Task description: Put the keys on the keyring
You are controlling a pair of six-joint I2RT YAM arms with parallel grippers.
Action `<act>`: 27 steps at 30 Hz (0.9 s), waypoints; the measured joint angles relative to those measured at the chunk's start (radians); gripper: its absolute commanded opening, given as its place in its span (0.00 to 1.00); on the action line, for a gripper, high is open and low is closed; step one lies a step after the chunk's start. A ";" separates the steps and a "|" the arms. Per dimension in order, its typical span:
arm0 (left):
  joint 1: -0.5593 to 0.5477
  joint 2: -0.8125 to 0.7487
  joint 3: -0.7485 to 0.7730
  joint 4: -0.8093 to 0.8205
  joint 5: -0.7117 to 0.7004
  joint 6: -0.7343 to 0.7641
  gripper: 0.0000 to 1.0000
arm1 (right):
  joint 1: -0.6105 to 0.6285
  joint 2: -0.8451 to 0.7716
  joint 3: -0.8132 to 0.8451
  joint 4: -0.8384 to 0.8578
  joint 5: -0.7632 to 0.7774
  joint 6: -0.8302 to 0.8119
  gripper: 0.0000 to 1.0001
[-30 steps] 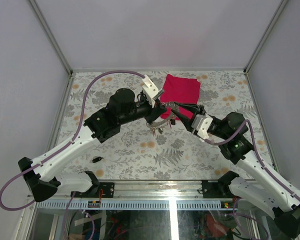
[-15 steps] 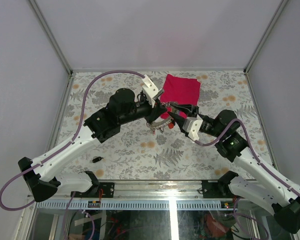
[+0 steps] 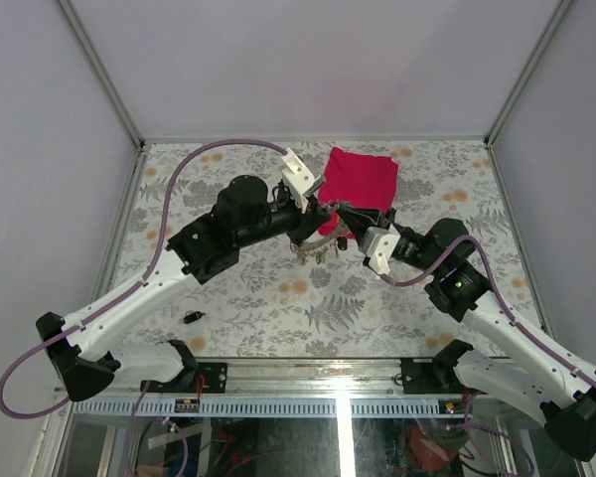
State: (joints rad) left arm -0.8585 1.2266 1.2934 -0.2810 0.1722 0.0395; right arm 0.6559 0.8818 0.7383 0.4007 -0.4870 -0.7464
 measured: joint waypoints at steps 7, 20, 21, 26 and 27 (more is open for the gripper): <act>0.000 0.000 0.000 -0.001 -0.005 0.000 0.00 | 0.003 -0.001 0.001 0.018 0.035 0.019 0.04; 0.000 0.000 0.000 0.004 -0.012 0.000 0.00 | 0.005 -0.011 0.001 0.026 0.084 0.083 0.00; 0.000 0.000 0.000 0.005 -0.013 0.000 0.00 | 0.006 -0.011 0.001 0.028 0.088 0.091 0.00; 0.000 0.000 0.000 0.011 -0.016 0.001 0.00 | 0.010 -0.010 0.001 0.046 0.130 0.184 0.00; 0.000 0.000 0.000 0.016 -0.016 0.001 0.00 | 0.010 -0.010 0.001 0.057 0.141 0.221 0.00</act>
State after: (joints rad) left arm -0.8585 1.2266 1.2934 -0.2653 0.1562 0.0402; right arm 0.6659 0.8715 0.7395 0.4580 -0.3462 -0.5255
